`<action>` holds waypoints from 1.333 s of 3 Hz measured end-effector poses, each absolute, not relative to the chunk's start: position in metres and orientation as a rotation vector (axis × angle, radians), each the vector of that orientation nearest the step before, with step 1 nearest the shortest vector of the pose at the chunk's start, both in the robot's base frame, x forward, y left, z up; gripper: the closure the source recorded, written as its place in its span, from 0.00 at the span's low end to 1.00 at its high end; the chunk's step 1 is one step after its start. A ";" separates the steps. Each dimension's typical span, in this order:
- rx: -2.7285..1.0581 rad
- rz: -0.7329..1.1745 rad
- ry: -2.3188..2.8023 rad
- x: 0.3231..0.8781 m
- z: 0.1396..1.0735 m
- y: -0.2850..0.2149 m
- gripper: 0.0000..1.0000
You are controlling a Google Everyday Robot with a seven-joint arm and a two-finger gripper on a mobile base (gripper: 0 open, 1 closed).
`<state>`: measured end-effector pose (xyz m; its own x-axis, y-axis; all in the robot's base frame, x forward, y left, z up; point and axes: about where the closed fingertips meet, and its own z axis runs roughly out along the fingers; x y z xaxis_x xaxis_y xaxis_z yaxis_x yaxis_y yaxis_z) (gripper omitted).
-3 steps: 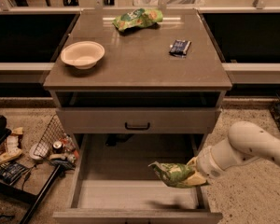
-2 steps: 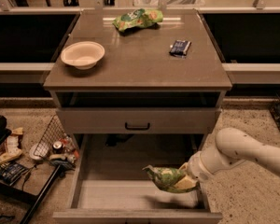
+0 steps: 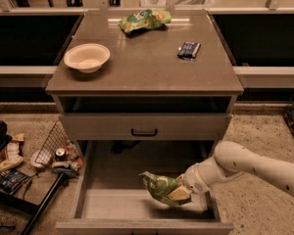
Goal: Place green jalapeno chip bag into middle drawer
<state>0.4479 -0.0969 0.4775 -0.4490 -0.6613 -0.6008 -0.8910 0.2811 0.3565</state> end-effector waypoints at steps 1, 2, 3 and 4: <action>-1.415 0.960 2.220 0.446 0.476 -0.095 0.50; -1.417 0.964 2.219 0.446 0.476 -0.094 0.27; -1.420 0.968 2.219 0.445 0.475 -0.093 0.04; -1.421 0.970 2.218 0.444 0.474 -0.092 0.00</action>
Offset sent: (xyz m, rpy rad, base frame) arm -0.0011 0.0010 -0.0007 0.0003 0.0021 0.0038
